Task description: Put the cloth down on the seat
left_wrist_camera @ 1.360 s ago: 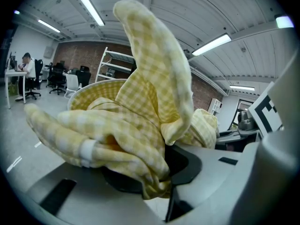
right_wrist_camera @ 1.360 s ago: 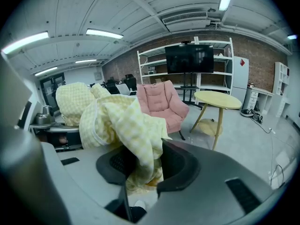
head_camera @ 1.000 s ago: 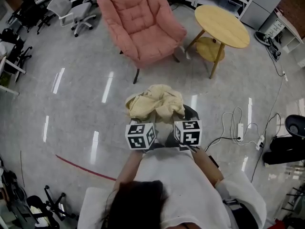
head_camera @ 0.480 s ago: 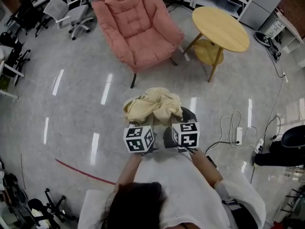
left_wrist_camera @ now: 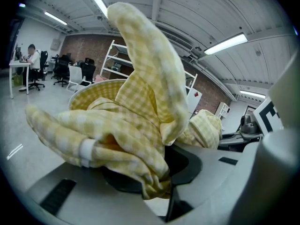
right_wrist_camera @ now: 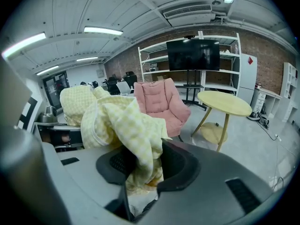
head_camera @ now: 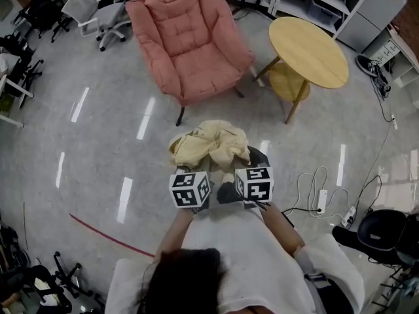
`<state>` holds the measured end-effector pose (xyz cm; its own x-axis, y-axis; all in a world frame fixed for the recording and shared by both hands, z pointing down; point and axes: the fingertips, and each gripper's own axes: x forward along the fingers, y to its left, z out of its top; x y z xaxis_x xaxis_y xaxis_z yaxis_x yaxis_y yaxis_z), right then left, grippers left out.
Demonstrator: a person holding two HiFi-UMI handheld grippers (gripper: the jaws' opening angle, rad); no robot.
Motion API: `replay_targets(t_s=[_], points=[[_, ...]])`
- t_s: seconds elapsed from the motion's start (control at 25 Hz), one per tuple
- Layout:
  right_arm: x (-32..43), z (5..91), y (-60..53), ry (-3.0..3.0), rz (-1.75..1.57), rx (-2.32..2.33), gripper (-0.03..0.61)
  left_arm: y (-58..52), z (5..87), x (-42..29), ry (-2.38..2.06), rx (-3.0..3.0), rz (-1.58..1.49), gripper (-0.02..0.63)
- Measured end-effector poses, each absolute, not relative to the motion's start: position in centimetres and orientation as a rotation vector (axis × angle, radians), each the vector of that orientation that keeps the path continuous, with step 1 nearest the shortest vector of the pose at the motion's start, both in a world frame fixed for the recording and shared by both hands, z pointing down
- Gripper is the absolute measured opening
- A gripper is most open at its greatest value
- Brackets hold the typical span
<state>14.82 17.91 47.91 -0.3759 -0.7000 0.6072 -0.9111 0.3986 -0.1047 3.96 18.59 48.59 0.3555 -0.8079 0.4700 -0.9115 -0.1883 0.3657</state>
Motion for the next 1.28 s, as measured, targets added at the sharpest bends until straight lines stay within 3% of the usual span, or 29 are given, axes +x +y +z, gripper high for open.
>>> replay_targets(t_s=[1.28], points=[[18.9, 48.1, 6.0, -2.266, 0.602, 1.224, 0.147, 8.0, 48.4, 8.2, -1.632, 1.921, 0.218, 0.112]])
